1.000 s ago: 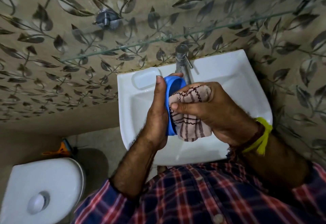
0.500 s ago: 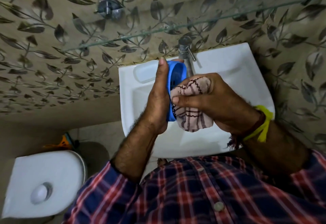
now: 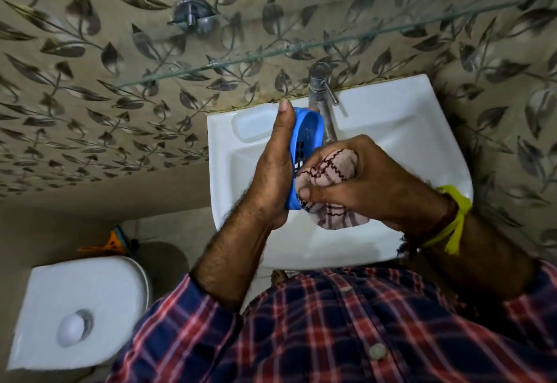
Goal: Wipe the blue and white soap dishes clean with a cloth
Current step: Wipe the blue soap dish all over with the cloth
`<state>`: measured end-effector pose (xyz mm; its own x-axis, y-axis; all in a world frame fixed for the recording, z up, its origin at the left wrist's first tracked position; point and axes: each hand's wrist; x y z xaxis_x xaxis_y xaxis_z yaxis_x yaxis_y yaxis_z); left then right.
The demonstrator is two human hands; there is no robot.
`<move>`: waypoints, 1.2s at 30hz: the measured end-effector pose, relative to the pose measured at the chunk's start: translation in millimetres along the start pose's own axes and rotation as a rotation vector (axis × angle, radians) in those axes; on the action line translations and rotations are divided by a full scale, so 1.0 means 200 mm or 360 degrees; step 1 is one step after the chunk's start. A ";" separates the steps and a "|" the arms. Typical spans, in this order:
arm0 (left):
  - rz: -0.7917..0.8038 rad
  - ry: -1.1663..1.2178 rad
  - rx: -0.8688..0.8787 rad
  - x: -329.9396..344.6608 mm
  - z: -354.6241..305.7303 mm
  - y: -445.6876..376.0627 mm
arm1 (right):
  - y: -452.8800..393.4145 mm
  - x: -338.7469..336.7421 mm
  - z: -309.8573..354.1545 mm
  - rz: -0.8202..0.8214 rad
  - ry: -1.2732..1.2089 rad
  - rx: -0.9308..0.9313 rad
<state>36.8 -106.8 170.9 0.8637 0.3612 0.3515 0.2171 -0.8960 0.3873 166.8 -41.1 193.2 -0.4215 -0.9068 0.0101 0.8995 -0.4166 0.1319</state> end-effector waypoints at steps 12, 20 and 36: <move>-0.0091 0.0199 -0.0113 0.02 0.00 -0.01 | 0.03 0.03 -0.04 0.0069 0.0624 -0.0071; -0.0007 0.0027 -0.0024 0.01 -0.08 0.01 | 0.03 -0.01 -0.05 -0.0145 0.0239 -0.0223; 0.0128 -0.0038 0.0818 0.02 0.11 0.05 | 0.02 -0.03 0.06 0.0165 -0.0507 0.0096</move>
<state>53.3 -120.3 157.5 0.8958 0.2851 0.3409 0.3395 -0.9340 -0.1110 170.6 -36.7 206.0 -0.3514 -0.8743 0.3348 0.9350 -0.3098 0.1724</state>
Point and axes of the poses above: each hand's wrist, its own y-axis away from the middle knuckle, its own x-axis out of the palm, z = x × y, and after that the axes turned 7 degrees about z, right-handed
